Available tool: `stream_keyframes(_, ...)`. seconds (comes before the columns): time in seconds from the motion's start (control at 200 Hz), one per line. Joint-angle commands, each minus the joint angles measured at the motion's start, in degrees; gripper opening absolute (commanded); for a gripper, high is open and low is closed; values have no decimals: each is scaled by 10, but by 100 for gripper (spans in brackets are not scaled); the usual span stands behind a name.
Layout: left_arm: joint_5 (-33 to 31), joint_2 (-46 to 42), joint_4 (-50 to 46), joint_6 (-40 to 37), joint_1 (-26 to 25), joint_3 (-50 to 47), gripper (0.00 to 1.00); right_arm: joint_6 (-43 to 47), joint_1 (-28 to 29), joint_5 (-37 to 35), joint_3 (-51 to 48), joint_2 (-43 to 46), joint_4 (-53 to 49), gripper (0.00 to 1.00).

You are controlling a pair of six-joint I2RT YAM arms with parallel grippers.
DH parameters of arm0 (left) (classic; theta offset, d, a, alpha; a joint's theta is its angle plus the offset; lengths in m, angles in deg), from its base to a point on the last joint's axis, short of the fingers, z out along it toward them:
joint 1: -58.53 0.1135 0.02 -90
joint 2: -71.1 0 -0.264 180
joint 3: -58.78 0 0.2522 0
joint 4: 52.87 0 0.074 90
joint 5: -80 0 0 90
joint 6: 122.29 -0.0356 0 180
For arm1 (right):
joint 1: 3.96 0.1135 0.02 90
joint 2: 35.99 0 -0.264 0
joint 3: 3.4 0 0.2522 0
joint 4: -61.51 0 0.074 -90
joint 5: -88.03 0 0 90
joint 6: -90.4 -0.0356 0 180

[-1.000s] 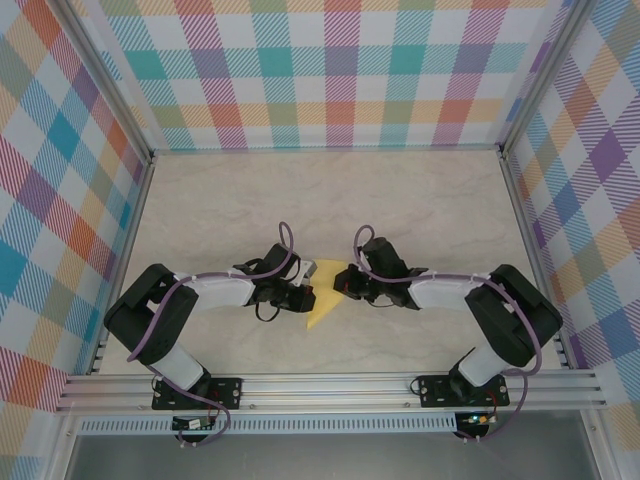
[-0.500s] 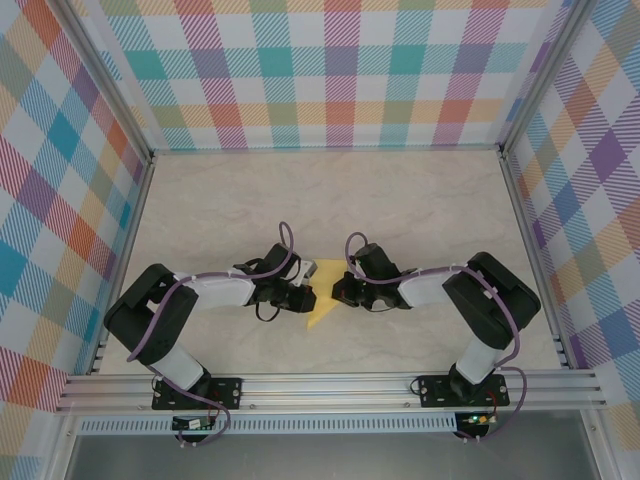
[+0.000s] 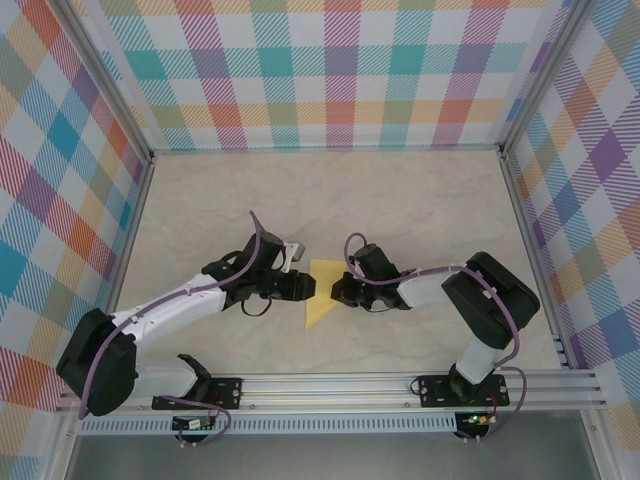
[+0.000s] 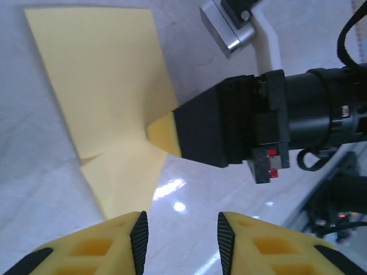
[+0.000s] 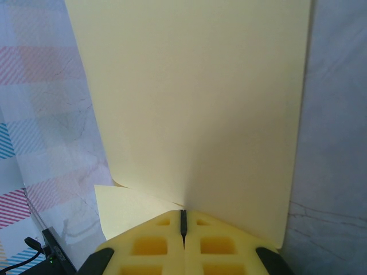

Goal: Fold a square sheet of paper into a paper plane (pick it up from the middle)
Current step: Third fold the triangle at the center of the table.

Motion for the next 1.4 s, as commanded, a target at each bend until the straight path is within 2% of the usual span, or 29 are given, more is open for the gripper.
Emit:
stream_keyframes(0.0, 81, 14, 47, 61, -15, -27, 32, -2, 2, -30, -12, 1, -44, 1)
stream_keyframes(0.23, 118, 87, 96, 72, -30, -28, 28, 2, 2, -32, -7, 7, -56, 2)
stream_keyframes(0.515, 136, 152, 79, 48, -32, -23, 27, 0, 2, -35, -7, 7, -58, 2)
stream_keyframes(0.755, 92, 172, 19, 4, -32, -10, 26, 2, 2, -35, 1, 12, -66, 4)
stream_keyframes(1.1, 64, 200, 29, -4, -31, -36, 17, 12, 15, -10, 22, 68, -66, 12)
stream_keyframes(1.395, 58, 188, 38, -3, -31, -52, 14, -33, 53, -11, 23, 39, -9, 5)
